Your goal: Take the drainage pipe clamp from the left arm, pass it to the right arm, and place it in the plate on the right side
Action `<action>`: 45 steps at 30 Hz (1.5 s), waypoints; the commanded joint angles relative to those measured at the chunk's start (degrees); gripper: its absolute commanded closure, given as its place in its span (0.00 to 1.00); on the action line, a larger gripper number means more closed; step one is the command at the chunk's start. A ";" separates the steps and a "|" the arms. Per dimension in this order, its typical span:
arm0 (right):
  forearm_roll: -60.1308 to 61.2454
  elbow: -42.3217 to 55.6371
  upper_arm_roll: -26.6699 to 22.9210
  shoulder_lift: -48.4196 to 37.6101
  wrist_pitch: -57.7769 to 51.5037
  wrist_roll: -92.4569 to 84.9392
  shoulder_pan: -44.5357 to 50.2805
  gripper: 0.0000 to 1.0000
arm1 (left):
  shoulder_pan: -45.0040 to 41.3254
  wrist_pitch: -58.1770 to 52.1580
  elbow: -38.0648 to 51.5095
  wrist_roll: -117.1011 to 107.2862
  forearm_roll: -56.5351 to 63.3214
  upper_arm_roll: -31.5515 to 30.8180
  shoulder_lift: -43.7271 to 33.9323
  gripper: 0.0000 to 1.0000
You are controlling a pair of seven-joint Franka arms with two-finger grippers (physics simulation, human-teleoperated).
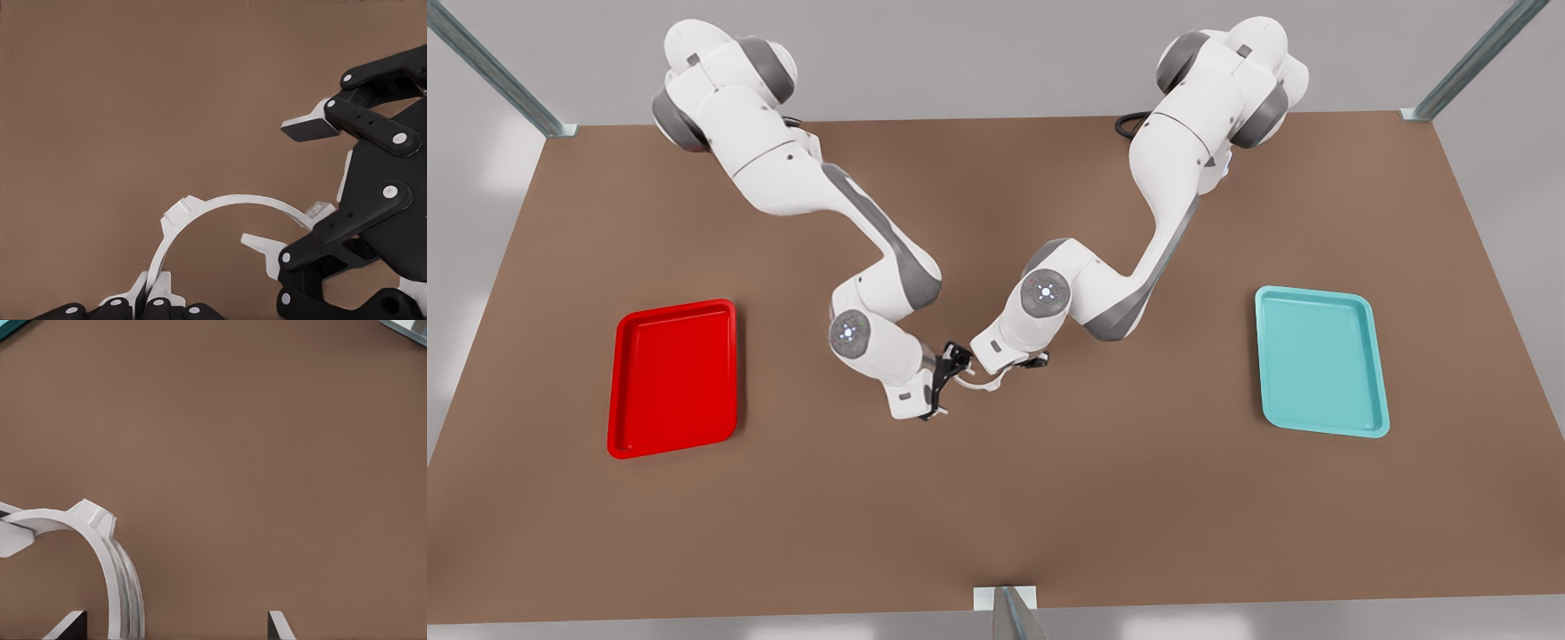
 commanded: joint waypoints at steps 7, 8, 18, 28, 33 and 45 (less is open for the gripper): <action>-0.09 1.04 0.33 1.65 0.78 -7.33 0.18 0.51 | -0.09 0.30 0.12 -8.63 -0.33 -0.01 -0.02 0.79; -0.09 1.13 0.24 1.74 0.78 -7.33 0.18 0.68 | -0.09 0.30 0.03 -8.63 -0.33 -0.01 -0.11 0.79; -5.72 3.59 -1.78 1.65 1.75 3.30 0.00 0.79 | 3.60 -4.44 0.12 -7.84 0.37 0.16 -1.68 0.00; -19.43 -7.92 -6.88 -8.90 -0.45 -8.73 -16.78 0.79 | 22.15 -30.45 -17.82 26.00 3.81 12.37 -33.24 0.00; -18.46 -7.13 -6.53 -8.99 -2.74 -33.16 -33.13 0.79 | 21.97 -35.64 -17.46 26.36 -1.74 10.71 -31.75 0.00; -12.92 -12.32 -6.61 -7.14 -11.96 -65.69 -45.00 0.79 | 22.76 -35.38 -17.64 24.77 -1.13 9.30 -31.48 0.00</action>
